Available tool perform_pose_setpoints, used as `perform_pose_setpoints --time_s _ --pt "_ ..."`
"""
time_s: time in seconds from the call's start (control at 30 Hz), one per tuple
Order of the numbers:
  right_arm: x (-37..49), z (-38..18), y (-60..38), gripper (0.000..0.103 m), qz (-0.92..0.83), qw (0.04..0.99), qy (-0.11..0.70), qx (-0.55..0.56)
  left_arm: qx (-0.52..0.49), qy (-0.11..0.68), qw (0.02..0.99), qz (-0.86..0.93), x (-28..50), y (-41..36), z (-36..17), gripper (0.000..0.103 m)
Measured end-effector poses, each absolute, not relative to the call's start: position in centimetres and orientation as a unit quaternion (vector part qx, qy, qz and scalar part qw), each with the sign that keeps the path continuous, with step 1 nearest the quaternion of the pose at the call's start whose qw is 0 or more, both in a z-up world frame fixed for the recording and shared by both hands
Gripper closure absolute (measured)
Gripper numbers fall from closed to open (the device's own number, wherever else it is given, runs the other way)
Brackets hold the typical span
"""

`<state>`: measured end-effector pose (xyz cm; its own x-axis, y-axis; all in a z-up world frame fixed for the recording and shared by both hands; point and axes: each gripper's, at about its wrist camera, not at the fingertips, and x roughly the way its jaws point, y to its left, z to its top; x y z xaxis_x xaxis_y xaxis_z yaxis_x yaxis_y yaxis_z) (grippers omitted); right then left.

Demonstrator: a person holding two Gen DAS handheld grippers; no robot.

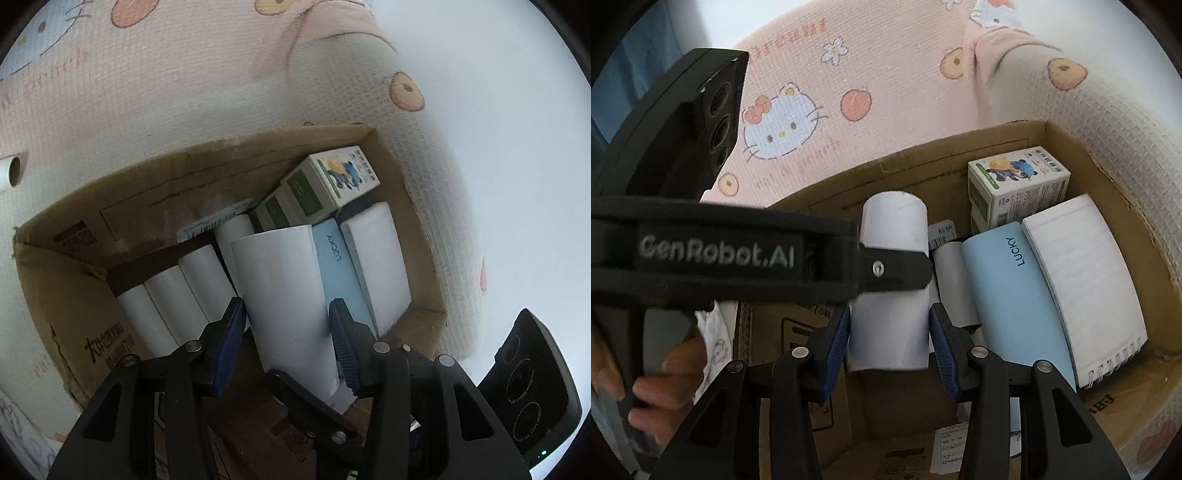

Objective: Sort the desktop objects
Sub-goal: 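Lift the held tube with both grippers and carry it over the cardboard box, then lower the tube into the box beside the paper rolls and open both grippers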

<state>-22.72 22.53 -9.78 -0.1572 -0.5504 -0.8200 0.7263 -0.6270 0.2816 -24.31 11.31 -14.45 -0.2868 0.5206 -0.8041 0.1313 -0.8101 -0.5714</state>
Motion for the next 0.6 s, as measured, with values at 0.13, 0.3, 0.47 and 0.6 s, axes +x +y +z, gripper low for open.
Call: perform_pose_setpoints --time_s 0.13,0.3,0.47,0.6 --pt "-23.7 -10.3 22.6 0.062 -0.743 0.424 0.079 0.511 -0.599 -0.279 0.116 0.742 -25.2 10.9 -15.1 0.053" --pt "-24.8 -11.3 22.9 0.062 -0.729 0.418 0.061 0.539 -0.613 -0.271 0.105 0.735 -26.0 11.1 -15.9 0.053" --pt "-25.0 -11.6 22.9 0.075 -0.724 0.423 0.07 0.54 -0.633 -0.255 0.092 0.725 -26.7 12.0 -17.3 0.054" --pt "-25.4 -12.2 22.5 0.078 -0.71 0.41 0.076 0.567 -0.648 -0.266 0.087 0.709 -26.9 12.4 -18.6 0.055"
